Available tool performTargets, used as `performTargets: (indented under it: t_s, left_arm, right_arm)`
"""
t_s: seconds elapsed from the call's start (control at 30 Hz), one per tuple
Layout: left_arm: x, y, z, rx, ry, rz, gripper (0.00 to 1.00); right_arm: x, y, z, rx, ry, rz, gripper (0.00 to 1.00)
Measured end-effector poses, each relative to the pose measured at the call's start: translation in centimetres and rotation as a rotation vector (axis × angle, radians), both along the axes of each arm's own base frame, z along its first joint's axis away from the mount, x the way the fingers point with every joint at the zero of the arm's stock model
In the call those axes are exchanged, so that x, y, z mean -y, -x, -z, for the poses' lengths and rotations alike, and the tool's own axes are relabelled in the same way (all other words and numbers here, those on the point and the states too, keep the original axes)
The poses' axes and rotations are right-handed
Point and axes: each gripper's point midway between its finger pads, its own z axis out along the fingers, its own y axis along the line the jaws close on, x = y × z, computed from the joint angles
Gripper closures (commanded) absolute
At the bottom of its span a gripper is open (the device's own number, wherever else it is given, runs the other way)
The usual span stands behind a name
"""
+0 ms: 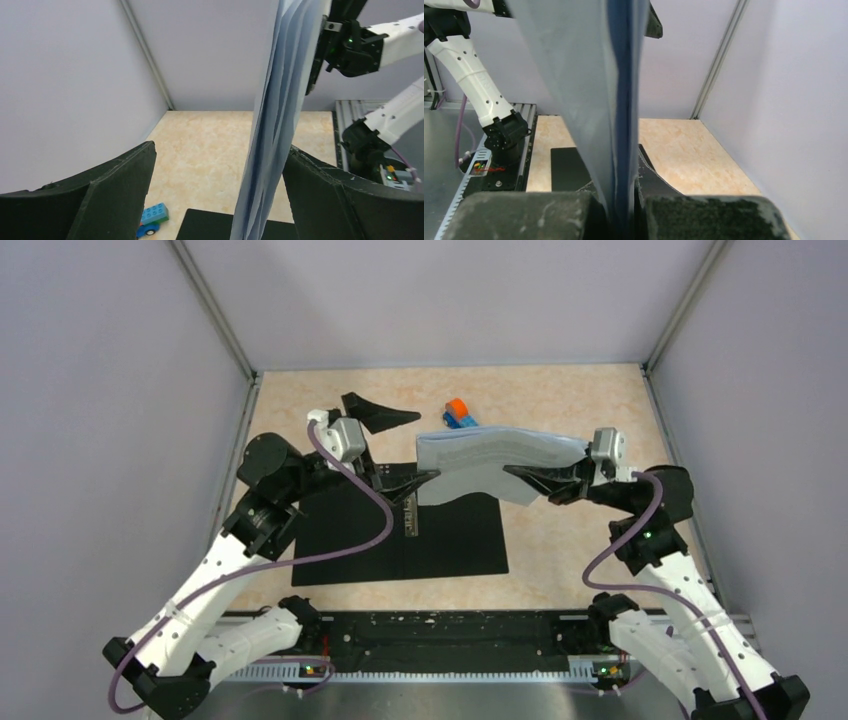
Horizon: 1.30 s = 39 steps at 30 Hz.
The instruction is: Put the files into the folder
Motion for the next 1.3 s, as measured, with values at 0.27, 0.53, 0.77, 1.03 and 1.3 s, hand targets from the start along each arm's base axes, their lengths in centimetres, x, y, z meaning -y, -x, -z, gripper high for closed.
performTargets:
  t_s: [0.27,0.53,0.77,1.03,1.3]
  left_arm:
    - [1.6,0.4,3.4,-0.114,-0.092,0.109,0.18]
    - [2.2,0.8,4.8,-0.183,-0.088,0.156,0.64]
    - [2.6,0.2,5.7,-0.262,-0.053,0.146,1.0]
    - [2.1,-1.8,6.1,-0.48,-0.021,0.019,1.0]
    - [1.9,-1.5,4.9,-0.629,-0.017,0.004,1.0]
  right_arm:
    - [-0.1,0.2,0.7,-0.048,0.027,-0.015,1.0]
    - [-0.1,0.2,0.2,-0.051,0.037,-0.009,1.0]
    - [-0.1,-0.3,0.6,-0.072,0.042,0.004,0.92]
    - [0.1,-2.2,0.5,-0.206,-0.026,0.076,0.55]
    - [-0.6,-4.5,2.3,-0.417,-0.053,0.077,0.59]
